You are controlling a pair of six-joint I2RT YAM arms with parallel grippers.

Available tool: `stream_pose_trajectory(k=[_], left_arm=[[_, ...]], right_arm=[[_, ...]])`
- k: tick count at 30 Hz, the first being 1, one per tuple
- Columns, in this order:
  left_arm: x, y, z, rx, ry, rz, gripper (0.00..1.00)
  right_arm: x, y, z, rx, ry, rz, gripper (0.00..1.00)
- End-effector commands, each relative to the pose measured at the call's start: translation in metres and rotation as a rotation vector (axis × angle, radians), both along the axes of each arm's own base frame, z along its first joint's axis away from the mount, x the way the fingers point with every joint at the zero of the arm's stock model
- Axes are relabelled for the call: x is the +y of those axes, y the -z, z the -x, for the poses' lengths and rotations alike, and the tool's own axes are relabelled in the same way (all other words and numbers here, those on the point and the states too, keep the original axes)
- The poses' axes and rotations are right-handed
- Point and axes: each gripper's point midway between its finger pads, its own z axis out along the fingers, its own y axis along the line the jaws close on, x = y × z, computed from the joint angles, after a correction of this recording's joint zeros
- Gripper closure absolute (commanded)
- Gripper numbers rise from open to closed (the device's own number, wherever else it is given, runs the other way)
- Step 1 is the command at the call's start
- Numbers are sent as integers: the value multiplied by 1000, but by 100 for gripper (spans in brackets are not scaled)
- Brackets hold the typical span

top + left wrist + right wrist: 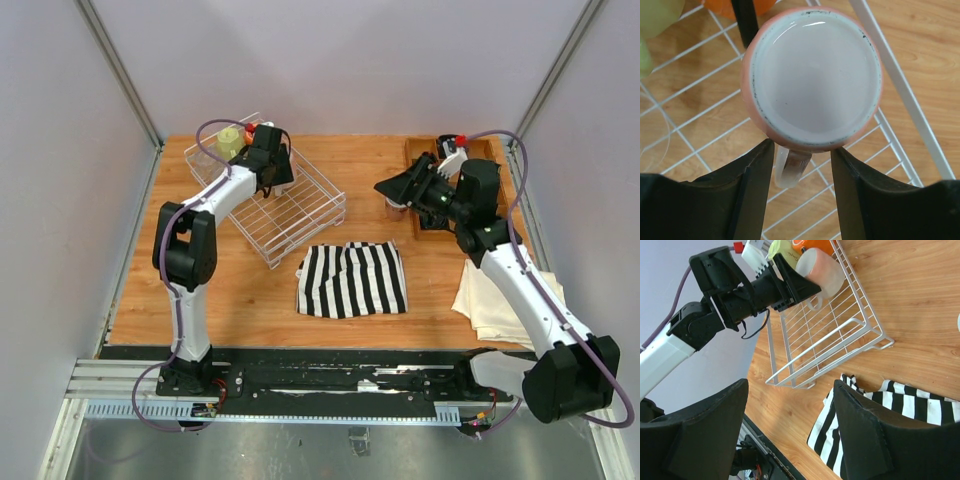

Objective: Load the cups into the dish rack

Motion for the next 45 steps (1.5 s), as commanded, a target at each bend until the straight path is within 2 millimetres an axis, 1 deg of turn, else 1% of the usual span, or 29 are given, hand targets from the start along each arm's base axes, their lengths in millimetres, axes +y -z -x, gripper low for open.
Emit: stream_pose_trajectory(k=[1,8,13,21,26,28,32,36,38,41,45], left_arm=[[4,3,-19,2,-19,-12,46],[14,9,-34,10,-52,2,46],[20,5,-39,-6,-69,24,46],[33,-11,-50,-45,-95,51,45],[35,-11,-50,-38,-90,62,44],[32,-12,-47,-38,-84,81,45],[28,-8,-38,-31,-86,129,50],[26,-1,-33,-10,-96,154,61],[25,-1,-30,-9,-103,165,65],[25,-4,-30,-16,-116,180,73],[22,-6,-32,-17,-115,197,77]], right_arm=[[-3,-8,-5,-29,-5,14,30],[-1,-3,-10,-12,-13,26,30],[6,0,-20,-6,-36,30,30],[33,0,-40,-1,-106,43,31],[37,2,-45,3,-109,47,31],[37,6,-44,11,-110,48,31],[36,9,-38,22,-109,46,31],[34,12,-33,25,-105,48,30],[33,13,-31,25,-105,48,30],[33,14,-29,24,-106,49,30],[32,14,-28,24,-107,48,30]])
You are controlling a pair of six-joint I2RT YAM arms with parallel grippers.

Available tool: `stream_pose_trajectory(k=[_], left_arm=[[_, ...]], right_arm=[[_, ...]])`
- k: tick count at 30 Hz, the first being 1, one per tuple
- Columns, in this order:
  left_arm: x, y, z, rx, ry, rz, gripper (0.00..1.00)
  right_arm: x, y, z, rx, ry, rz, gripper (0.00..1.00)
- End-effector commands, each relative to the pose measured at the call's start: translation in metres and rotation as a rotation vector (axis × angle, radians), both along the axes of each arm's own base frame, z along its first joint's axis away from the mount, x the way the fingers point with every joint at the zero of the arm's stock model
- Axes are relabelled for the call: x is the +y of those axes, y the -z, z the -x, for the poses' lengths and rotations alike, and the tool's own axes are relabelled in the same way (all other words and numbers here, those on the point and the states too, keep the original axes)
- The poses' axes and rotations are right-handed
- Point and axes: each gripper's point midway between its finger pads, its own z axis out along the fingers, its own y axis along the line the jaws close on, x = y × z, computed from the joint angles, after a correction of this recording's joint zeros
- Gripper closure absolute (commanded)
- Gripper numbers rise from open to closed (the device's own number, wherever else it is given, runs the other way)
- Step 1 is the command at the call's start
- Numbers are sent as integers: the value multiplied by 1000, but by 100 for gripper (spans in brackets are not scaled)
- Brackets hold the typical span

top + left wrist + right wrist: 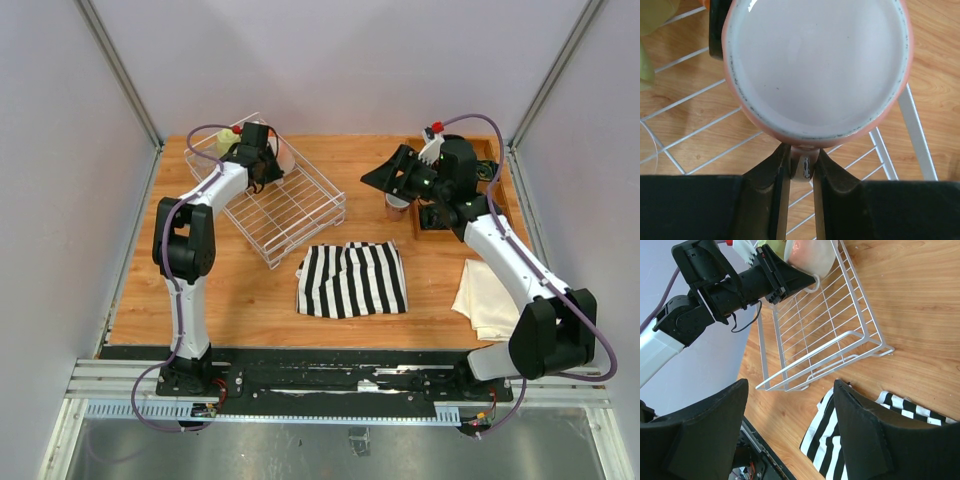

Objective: Load the cups into the dish rack

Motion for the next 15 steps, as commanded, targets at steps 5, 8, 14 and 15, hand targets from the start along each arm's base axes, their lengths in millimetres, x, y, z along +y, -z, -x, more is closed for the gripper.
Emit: stream_pose_trajectory(k=[5,8,14,15], left_arm=[[3,-19,-9,-33,-20,37,54],[2,-18,-8,-28,-12,30,49],[2,-21,-3,-26,-8,26,46],[2,-23,-2,-30,-7,29,46]], right_arm=[[6,-6,11,-30,-33,-1,30],[6,-6,11,-30,-33,-1,30],[6,-4,10,-27,-35,0,30],[7,-4,10,-25,-35,0,30]])
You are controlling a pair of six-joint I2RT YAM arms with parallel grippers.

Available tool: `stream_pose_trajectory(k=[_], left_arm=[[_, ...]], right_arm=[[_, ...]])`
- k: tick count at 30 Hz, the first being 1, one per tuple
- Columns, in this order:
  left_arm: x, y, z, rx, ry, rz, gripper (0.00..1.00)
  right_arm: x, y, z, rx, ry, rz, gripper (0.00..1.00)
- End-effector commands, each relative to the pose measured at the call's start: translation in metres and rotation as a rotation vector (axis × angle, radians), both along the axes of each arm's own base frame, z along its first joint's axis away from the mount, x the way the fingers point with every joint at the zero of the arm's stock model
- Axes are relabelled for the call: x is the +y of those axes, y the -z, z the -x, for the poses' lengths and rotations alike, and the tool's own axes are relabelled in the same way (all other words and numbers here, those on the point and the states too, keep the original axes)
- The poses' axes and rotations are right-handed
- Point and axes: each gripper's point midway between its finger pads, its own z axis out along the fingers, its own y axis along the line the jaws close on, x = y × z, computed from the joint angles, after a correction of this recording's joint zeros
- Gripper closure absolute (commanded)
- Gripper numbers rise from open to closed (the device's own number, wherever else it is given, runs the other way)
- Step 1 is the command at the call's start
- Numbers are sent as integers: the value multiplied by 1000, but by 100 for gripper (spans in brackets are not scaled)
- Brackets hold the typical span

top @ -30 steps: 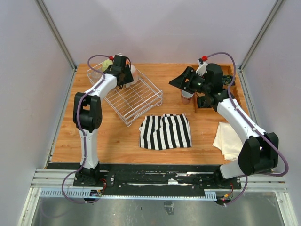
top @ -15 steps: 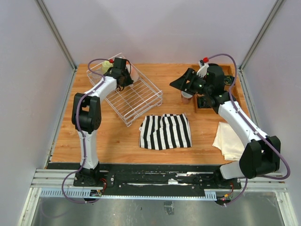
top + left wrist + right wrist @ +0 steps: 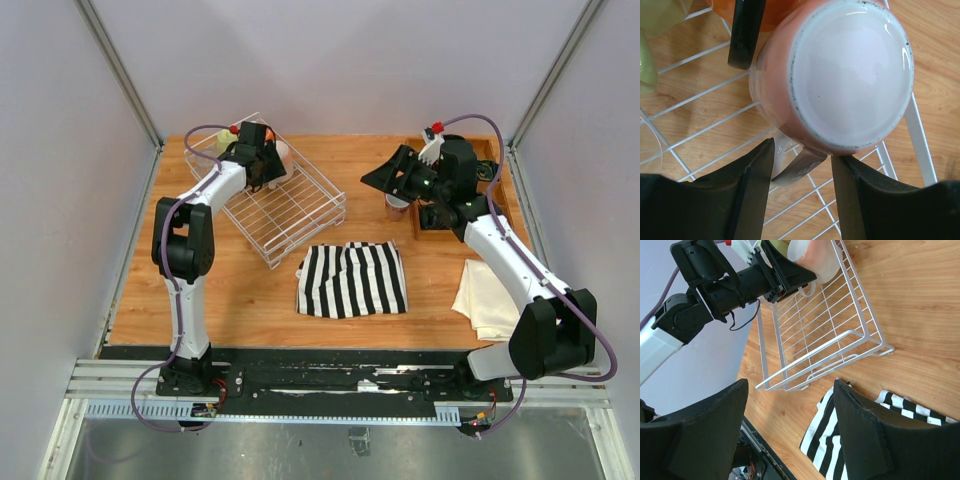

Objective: Load the cups into the dish rack

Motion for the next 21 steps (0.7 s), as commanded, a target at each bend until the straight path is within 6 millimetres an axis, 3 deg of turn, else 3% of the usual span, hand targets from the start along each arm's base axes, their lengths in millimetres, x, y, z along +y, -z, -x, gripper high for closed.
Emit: stream_pose_trajectory(k=[1,14,21], left_arm=[[0,-22,0,-39,6,9,46],[-30,-35,19,-48,50,42,46],[-25,-39,17,-57,34,8,45]], right_arm=[[7,-4,9,-25,-35,1,30],[8,-1,13,-18,-46,-6,30],[4,3,16,-16,-39,24,30]])
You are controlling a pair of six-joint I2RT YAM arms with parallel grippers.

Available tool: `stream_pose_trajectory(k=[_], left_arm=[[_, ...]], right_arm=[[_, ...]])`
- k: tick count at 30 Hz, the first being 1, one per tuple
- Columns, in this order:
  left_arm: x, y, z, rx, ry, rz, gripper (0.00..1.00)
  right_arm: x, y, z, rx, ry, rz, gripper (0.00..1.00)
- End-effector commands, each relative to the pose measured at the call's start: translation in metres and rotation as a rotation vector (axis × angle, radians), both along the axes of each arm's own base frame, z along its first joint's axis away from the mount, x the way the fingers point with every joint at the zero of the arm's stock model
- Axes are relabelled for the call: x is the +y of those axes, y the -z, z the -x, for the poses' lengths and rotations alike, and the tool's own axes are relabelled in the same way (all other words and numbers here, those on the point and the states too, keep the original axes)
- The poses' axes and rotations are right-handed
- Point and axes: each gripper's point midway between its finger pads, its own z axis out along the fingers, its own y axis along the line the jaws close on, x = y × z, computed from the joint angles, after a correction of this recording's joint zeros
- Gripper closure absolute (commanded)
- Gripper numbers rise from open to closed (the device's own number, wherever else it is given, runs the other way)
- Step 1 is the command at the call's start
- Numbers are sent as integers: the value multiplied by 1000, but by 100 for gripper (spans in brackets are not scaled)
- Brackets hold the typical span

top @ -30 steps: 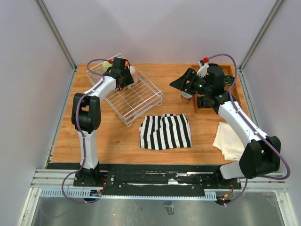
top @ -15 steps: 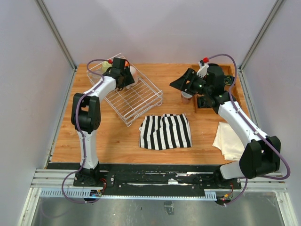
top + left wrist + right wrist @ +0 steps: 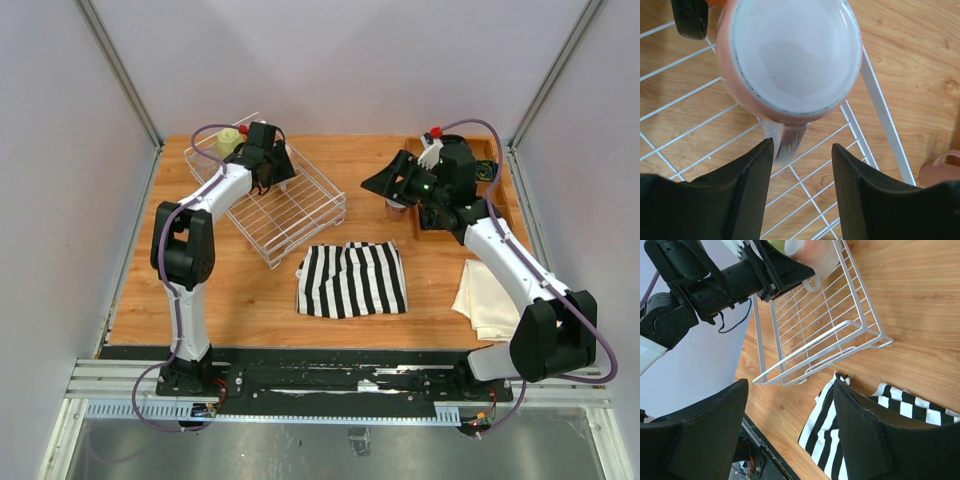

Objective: Load the cups into the dish rack

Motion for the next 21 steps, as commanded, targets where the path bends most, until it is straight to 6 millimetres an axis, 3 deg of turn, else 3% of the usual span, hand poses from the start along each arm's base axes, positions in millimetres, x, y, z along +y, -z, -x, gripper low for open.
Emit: stream_pose_trajectory(k=[1,15,21], left_arm=[[8,-24,-2,-44,-21,-23,45],[41,-46,6,-82,-79,-89,37],[69,-67,24,-106,-107,-98,36]], right_arm=[[2,-5,10,-38,-25,35,30],[-52,44,-24,128,129,368,31],[-82,84,-39,244,191,586,44]])
